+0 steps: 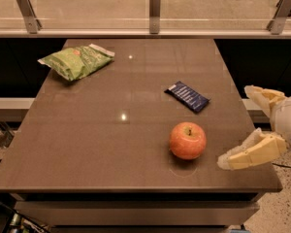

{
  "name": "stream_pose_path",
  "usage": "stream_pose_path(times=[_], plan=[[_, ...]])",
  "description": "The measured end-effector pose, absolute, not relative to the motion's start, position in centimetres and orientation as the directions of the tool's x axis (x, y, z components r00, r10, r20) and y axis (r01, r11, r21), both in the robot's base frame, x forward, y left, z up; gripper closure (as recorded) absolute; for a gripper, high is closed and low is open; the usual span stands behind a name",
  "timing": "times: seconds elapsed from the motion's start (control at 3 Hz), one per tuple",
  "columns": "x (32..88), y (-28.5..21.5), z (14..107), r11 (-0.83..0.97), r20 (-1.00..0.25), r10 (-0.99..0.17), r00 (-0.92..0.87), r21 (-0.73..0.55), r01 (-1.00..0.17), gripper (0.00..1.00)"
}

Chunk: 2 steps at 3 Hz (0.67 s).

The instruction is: Move apple near green jalapeno chip bag

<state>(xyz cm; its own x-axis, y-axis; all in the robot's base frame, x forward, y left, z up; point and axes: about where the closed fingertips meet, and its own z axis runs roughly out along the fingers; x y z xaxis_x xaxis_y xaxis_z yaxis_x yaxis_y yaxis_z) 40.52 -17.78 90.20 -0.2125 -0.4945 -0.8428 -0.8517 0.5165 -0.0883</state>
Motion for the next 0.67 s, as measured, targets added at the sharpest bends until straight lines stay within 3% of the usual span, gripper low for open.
stream_pose_path(times=[0.67], plan=[[41.5,-14.4,86.5,0.484,-0.913,-0.365,-0.183,-0.018,-0.875,0.00]])
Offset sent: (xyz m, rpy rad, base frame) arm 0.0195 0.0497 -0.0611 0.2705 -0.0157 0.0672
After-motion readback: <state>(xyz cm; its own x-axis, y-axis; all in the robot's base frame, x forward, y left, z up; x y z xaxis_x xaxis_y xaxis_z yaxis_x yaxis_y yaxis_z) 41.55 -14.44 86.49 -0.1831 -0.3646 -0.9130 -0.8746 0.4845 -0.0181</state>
